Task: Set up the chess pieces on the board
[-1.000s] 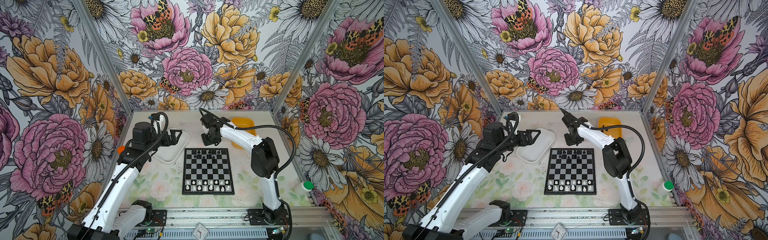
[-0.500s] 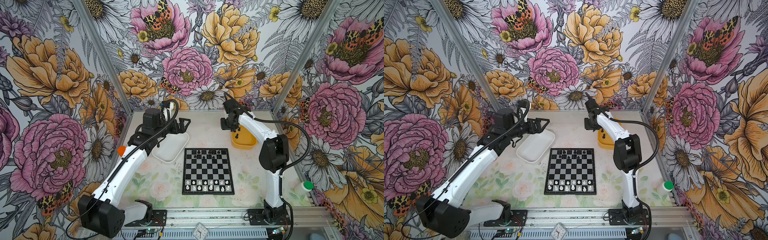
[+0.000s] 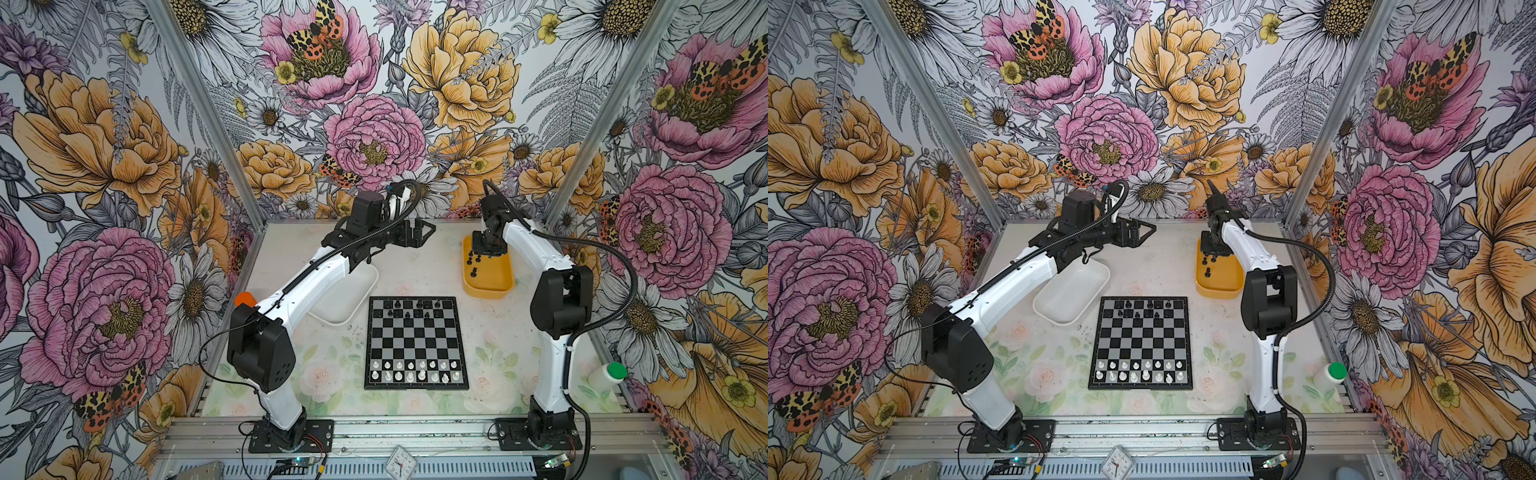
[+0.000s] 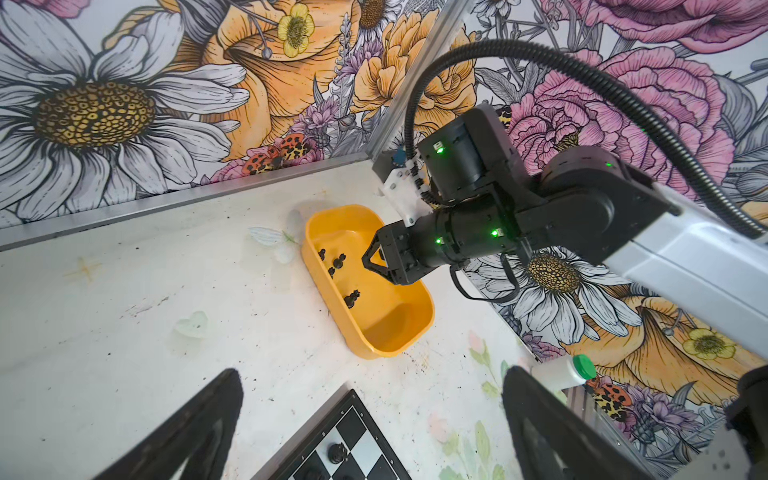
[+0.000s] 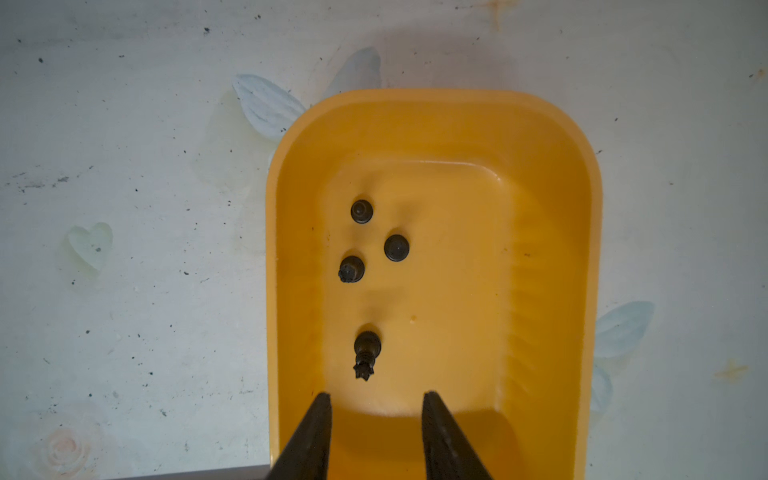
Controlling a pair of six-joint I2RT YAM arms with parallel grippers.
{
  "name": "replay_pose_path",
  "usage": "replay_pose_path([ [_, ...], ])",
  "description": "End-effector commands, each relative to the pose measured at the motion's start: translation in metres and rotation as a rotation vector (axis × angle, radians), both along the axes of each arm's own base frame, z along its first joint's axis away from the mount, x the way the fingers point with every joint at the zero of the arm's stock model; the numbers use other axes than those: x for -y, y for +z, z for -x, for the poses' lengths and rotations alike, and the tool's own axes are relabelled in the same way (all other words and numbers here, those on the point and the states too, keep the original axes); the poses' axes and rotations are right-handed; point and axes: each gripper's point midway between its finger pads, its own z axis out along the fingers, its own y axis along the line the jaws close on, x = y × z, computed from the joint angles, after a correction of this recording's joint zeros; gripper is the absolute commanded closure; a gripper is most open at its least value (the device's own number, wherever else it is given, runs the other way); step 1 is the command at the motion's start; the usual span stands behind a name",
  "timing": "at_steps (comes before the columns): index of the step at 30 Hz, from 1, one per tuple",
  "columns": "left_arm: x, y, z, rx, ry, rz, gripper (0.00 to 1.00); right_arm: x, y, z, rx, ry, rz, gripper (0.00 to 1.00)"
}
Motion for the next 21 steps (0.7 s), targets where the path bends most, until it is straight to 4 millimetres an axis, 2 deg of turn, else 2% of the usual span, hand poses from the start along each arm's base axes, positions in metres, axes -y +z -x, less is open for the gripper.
replay_pose_path([
  [1, 0.013, 0.008, 0.001, 0.017, -0.059, 0.017, 0.01, -0.004, -0.023, 0.004, -0.058, 0.013, -0.014, 0.63],
  [6, 0.023, -0.001, -0.002, -0.011, -0.084, 0.022, 0.01, -0.005, -0.038, 0.008, -0.090, 0.013, -0.017, 0.65],
  [8, 0.024, 0.001, -0.001, -0.011, -0.086, 0.025, 0.01, -0.005, -0.043, 0.010, -0.100, 0.012, -0.020, 0.67],
  [13, 0.019, 0.000, -0.004, -0.012, -0.078, 0.011, 0.01, -0.008, -0.054, 0.014, -0.124, 0.013, -0.034, 0.71],
  [21, 0.006, -0.006, -0.012, -0.028, -0.050, 0.003, 0.01, -0.008, -0.065, 0.013, -0.143, 0.013, -0.042, 0.72],
])
